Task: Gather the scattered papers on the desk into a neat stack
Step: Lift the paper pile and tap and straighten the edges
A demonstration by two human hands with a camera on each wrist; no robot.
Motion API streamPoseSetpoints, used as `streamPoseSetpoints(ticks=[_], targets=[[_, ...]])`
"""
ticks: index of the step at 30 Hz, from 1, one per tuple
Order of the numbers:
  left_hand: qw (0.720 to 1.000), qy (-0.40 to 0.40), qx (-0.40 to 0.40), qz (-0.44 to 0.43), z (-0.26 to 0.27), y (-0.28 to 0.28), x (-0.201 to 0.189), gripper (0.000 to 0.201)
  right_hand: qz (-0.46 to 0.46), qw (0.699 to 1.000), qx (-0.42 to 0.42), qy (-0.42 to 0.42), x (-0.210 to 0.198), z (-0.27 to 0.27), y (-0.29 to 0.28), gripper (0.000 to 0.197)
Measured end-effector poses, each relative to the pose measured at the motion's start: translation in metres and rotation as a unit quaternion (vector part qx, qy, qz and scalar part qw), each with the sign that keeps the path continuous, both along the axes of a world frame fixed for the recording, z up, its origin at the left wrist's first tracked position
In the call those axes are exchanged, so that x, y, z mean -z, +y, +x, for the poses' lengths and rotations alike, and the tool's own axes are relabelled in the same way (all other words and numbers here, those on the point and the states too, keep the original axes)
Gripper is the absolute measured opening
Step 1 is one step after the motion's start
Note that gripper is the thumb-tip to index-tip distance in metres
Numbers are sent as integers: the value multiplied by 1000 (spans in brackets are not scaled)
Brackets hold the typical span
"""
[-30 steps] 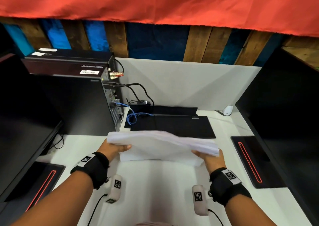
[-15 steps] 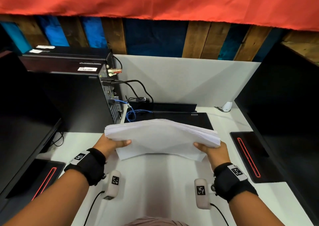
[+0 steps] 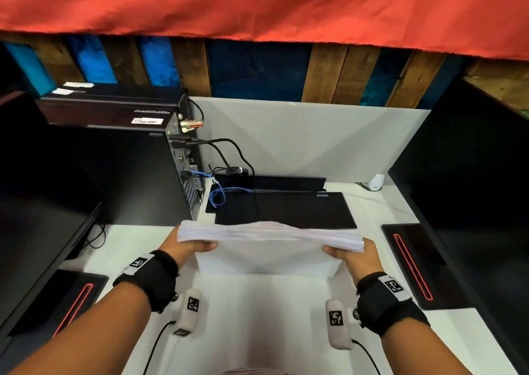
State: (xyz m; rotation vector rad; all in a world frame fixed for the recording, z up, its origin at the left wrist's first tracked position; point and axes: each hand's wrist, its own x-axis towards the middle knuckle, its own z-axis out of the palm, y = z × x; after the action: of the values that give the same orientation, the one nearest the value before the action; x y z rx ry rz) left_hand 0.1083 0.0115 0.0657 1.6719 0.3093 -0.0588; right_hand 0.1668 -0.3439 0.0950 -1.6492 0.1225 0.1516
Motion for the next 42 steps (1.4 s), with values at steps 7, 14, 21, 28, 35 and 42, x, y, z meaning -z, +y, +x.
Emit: streamPoseSetpoints(ticks=[7, 14, 21, 28, 35, 42], targets=[[999, 2, 30, 23, 5, 0, -3, 48, -7, 1000, 10, 26, 4, -2, 3, 31], [991, -91, -96, 14, -1, -14, -37, 28, 14, 994, 59, -96, -21, -12, 13, 23], [989, -27, -145, -17, -34, -33, 7, 34, -30, 999, 37, -11, 24, -39, 15, 22], [984, 24, -168, -58, -30, -37, 22, 27, -10, 997, 65, 40, 28, -33, 21, 31], [995, -21, -91, -21, -26, -22, 3, 38, 7, 997, 71, -15, 5, -32, 9, 34], [988, -51, -131, -66, -19, -30, -2, 37, -128, 964, 42, -228, 0, -36, 13, 62]])
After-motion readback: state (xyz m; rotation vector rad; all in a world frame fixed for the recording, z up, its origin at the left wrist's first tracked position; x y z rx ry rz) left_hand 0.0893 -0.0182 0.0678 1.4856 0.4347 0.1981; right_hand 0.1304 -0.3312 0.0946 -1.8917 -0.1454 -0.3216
